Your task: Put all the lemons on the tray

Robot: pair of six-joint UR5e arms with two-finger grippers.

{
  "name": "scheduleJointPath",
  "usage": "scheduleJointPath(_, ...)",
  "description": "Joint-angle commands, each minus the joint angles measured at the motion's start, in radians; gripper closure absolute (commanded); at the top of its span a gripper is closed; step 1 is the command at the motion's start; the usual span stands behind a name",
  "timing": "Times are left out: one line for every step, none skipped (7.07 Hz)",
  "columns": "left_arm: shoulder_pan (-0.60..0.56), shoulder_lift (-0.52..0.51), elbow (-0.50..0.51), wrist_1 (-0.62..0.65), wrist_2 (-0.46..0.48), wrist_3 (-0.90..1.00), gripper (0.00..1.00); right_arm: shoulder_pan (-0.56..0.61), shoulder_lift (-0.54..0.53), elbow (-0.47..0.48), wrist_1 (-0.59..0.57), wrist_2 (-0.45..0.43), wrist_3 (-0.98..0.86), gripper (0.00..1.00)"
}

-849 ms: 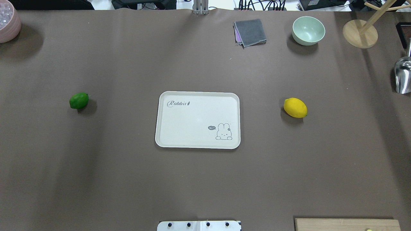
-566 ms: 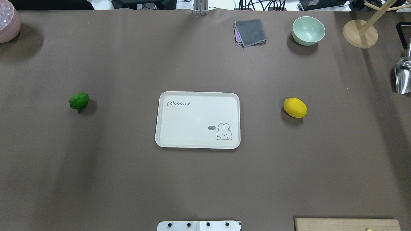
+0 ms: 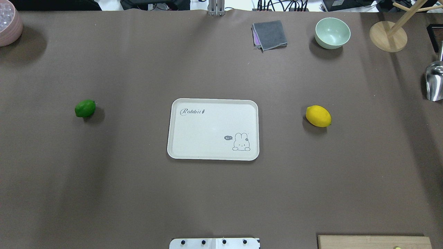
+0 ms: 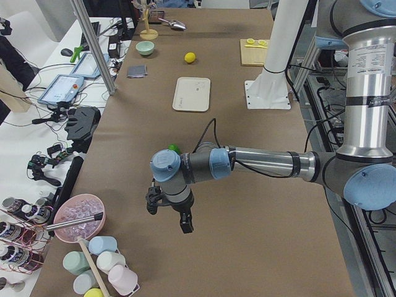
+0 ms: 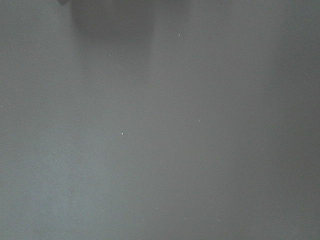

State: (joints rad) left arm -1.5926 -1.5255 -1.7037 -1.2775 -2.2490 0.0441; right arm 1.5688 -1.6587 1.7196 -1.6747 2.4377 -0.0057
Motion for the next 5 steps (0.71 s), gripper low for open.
scheduleJointPath(0.002,-0.063,-0.005,0.025,-0.009,-0.009,0.03,-0.064,0.002,0.035,0.001,0.043,0.000,0.01)
scheduleJointPath(0.003,-0.103,0.004,0.086,-0.056,-0.013,0.03,-0.102,0.005,0.049,0.001,0.069,-0.002,0.01)
scheduleJointPath(0.005,-0.122,0.007,0.105,-0.075,-0.013,0.03,-0.142,0.028,0.055,0.003,0.108,0.000,0.01)
scheduleJointPath(0.044,-0.148,0.021,0.096,-0.078,-0.073,0.03,-0.188,0.063,0.064,0.012,0.122,0.007,0.01)
scheduleJointPath(0.083,-0.219,0.035,0.098,-0.096,-0.183,0.03,-0.249,0.112,0.086,0.013,0.123,0.068,0.01)
